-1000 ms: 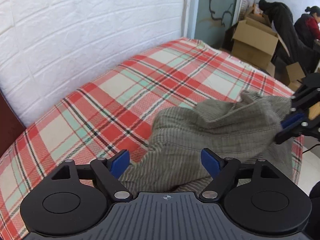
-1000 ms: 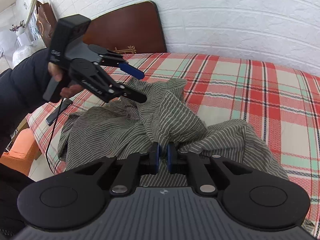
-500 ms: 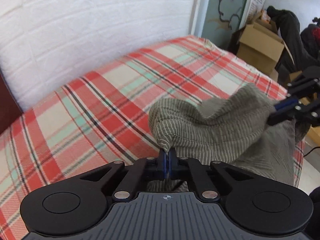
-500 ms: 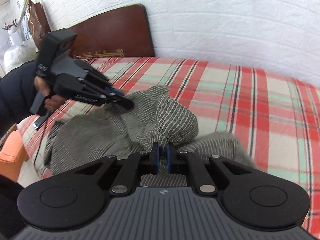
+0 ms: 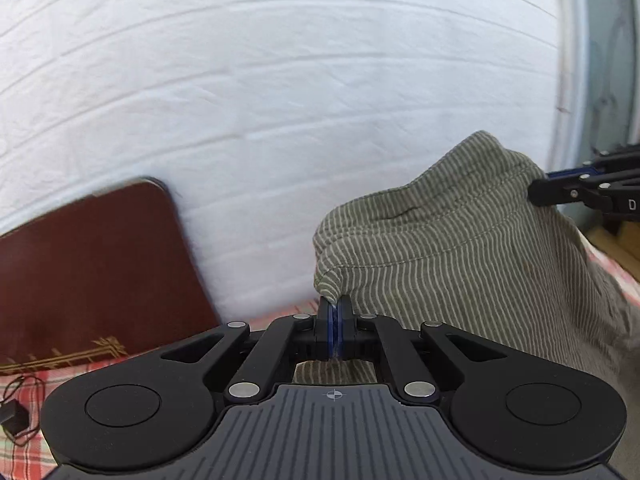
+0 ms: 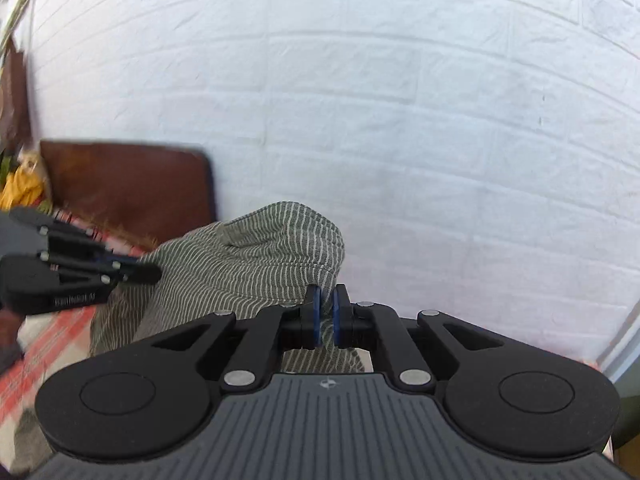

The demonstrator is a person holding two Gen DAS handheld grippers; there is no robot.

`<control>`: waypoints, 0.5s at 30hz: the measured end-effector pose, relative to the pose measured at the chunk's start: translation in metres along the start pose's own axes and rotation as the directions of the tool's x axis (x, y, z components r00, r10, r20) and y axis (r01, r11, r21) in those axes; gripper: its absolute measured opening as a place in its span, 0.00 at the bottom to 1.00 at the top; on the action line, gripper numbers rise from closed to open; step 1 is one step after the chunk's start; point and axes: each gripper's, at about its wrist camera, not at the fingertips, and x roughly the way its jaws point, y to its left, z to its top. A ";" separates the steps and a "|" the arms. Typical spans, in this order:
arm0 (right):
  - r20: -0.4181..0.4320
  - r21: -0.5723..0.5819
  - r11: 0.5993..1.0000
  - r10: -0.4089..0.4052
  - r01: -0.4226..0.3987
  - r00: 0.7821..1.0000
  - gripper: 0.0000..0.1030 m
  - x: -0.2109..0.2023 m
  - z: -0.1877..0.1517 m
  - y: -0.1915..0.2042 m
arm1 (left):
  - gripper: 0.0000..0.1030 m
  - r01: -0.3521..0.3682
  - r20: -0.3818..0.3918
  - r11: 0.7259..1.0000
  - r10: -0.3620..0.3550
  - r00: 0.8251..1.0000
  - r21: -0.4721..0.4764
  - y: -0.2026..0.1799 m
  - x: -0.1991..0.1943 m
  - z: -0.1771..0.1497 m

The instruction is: Fold clothes

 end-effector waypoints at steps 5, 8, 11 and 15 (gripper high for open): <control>0.108 0.008 0.998 -0.064 0.063 0.992 0.07 0.039 0.034 -0.002 | 0.00 -0.131 0.069 0.989 0.136 0.988 -0.067 0.007 0.033 0.039; 0.142 -0.012 0.994 -0.110 0.113 0.984 0.06 0.068 0.038 -0.001 | 0.00 -0.183 0.066 0.979 0.190 0.980 -0.092 0.008 0.065 0.049; 0.103 -0.012 0.990 -0.137 0.139 0.985 0.07 0.108 0.026 -0.004 | 0.00 -0.219 0.030 0.971 0.223 0.974 -0.093 0.009 0.105 0.044; 0.009 -0.006 0.988 -0.153 0.153 0.988 0.07 0.161 -0.007 -0.013 | 0.00 -0.238 -0.046 0.967 0.235 0.971 -0.089 0.009 0.156 0.012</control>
